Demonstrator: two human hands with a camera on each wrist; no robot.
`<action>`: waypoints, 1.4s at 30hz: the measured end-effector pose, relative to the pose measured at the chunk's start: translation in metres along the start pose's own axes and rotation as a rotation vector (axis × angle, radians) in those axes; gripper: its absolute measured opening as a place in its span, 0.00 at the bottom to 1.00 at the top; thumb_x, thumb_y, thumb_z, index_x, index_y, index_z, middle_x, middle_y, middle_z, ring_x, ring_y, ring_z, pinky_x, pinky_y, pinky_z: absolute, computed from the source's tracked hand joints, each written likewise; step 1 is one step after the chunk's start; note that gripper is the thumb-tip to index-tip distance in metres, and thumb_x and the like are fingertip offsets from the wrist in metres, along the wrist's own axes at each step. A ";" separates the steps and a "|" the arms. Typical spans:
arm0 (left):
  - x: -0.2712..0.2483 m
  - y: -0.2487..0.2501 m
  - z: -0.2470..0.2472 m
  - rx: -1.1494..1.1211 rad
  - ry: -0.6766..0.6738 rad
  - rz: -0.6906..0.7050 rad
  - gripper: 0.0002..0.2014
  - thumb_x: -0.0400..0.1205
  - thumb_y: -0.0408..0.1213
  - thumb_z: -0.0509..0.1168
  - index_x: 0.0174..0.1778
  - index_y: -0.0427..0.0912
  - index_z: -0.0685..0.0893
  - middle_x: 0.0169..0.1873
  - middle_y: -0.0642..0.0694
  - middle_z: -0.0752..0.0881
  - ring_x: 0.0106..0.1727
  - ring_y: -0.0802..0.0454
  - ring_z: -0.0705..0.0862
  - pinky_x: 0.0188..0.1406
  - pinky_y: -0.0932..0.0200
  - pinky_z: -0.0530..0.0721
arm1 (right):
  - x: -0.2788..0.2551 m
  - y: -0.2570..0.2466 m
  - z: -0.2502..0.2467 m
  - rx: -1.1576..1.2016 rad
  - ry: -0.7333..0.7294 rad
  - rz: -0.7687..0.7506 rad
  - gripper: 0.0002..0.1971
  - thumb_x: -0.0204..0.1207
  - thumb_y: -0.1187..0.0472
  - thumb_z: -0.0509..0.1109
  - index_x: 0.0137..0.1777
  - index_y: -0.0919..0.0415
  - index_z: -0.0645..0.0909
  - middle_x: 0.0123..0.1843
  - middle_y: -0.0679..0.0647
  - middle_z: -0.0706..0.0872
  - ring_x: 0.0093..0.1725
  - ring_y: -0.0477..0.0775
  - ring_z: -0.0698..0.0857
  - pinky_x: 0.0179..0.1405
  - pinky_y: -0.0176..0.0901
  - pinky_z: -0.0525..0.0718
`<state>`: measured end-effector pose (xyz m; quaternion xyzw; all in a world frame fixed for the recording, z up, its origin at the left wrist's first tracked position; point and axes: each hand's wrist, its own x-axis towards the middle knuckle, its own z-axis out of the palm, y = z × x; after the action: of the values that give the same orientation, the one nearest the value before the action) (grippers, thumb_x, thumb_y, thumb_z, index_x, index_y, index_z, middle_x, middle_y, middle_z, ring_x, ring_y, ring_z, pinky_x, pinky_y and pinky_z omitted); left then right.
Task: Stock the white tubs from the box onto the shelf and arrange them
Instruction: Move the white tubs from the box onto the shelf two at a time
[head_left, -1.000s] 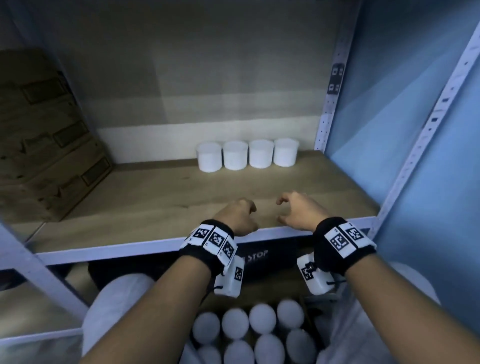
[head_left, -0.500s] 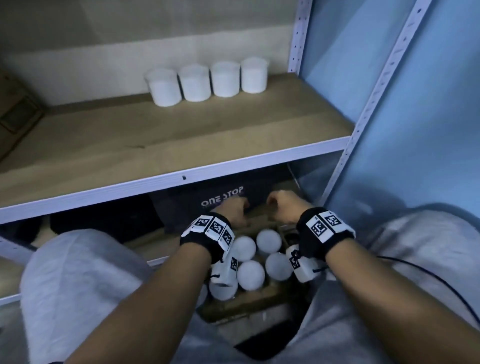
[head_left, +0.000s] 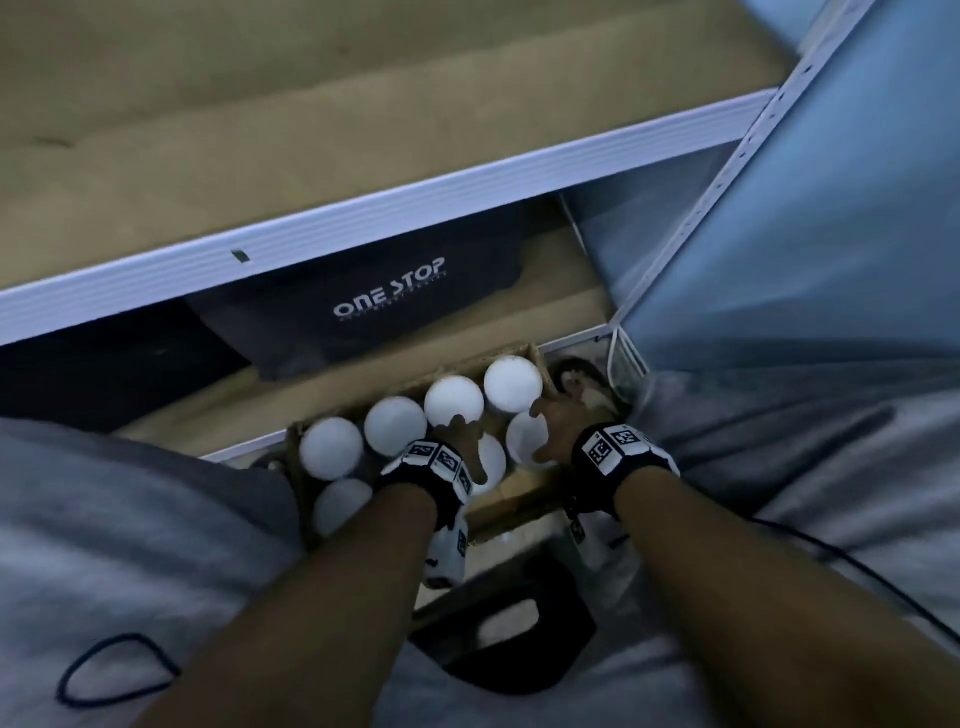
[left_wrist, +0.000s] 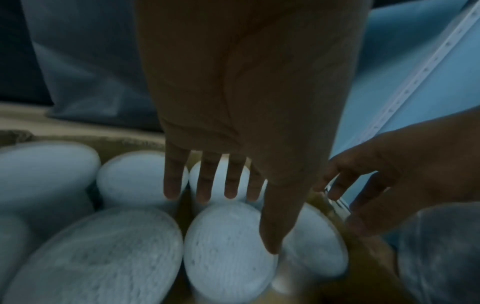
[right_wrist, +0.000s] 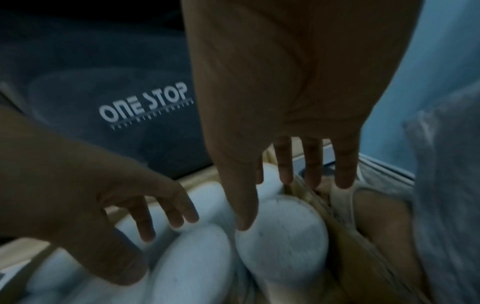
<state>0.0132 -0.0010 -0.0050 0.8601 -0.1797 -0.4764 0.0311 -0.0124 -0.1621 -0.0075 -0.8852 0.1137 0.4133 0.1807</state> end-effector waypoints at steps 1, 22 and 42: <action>0.005 -0.001 0.005 0.000 0.004 0.001 0.36 0.79 0.45 0.69 0.80 0.43 0.61 0.77 0.38 0.64 0.74 0.34 0.71 0.73 0.39 0.72 | 0.013 0.005 0.011 0.012 -0.020 -0.007 0.45 0.71 0.51 0.76 0.84 0.53 0.55 0.84 0.55 0.61 0.82 0.61 0.64 0.78 0.56 0.68; 0.033 0.006 0.050 -0.011 0.247 -0.075 0.49 0.64 0.42 0.77 0.79 0.53 0.57 0.72 0.41 0.63 0.63 0.31 0.75 0.58 0.39 0.81 | 0.026 -0.004 0.045 -0.212 0.234 0.044 0.46 0.62 0.52 0.78 0.79 0.50 0.56 0.71 0.63 0.68 0.71 0.68 0.66 0.64 0.64 0.70; -0.152 0.008 -0.117 -0.055 0.389 0.089 0.42 0.61 0.49 0.79 0.70 0.54 0.68 0.65 0.45 0.68 0.64 0.37 0.75 0.58 0.45 0.81 | -0.161 -0.082 -0.116 -0.039 0.355 -0.088 0.44 0.57 0.51 0.83 0.72 0.46 0.63 0.72 0.60 0.62 0.74 0.71 0.60 0.70 0.64 0.72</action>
<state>0.0353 0.0296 0.1833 0.9260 -0.1951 -0.3041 0.1097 -0.0058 -0.1274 0.2038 -0.9518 0.0969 0.2442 0.1586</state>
